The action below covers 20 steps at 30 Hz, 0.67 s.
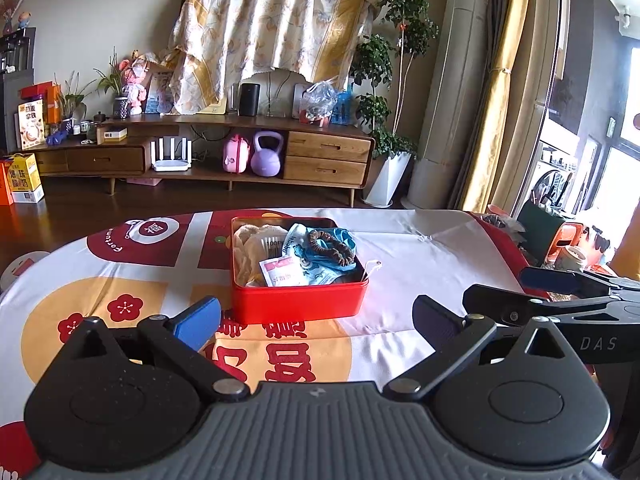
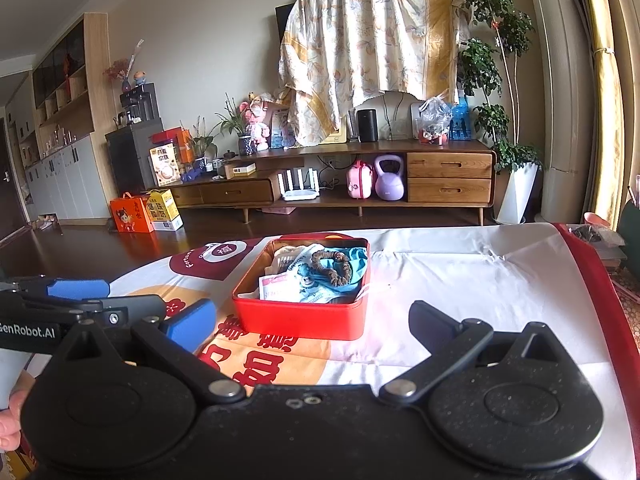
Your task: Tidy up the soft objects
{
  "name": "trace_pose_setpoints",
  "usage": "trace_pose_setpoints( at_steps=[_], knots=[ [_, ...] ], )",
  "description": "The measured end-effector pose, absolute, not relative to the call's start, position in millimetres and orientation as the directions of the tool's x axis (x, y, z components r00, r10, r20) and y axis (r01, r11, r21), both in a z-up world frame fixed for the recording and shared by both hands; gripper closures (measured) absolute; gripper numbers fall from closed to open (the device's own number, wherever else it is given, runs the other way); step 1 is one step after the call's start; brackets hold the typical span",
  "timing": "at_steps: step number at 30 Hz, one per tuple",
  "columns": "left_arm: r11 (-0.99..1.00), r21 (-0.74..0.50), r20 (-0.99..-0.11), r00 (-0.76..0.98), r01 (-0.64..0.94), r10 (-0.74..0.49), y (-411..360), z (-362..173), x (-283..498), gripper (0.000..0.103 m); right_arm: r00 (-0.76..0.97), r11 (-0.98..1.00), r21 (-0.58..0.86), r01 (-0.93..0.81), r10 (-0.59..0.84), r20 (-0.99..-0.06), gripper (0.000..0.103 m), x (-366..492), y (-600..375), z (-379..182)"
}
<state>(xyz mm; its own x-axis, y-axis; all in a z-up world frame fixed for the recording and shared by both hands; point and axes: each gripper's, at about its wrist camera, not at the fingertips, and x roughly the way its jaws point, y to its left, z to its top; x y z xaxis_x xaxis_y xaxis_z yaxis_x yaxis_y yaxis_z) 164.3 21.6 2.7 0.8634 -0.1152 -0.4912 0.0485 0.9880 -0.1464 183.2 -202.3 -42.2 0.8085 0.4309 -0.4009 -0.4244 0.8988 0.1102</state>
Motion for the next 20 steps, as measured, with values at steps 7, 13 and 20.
trace_pose_setpoints(
  at_steps=[7, 13, 20],
  knots=[
    [0.99, -0.136, -0.486, 0.868, 0.042, -0.104, 20.3, 2.3, 162.0, 0.0, 0.808, 0.898, 0.113, -0.425, 0.432, -0.401, 0.0, 182.2, -202.0, -43.9],
    [0.991, -0.131, -0.487, 0.868, 0.036, -0.095, 18.7, 1.6, 161.5, 0.0, 0.807, 0.898, 0.115, -0.424, 0.432, -0.402, 0.0, 180.8, -201.3, -46.0],
    [0.99, -0.133, -0.495, 0.863, 0.039, -0.1, 16.5, 0.3, 161.4, 0.0, 0.805, 0.898, 0.121, -0.423, 0.434, -0.404, 0.0, 179.4, -202.0, -47.5]
  ],
)
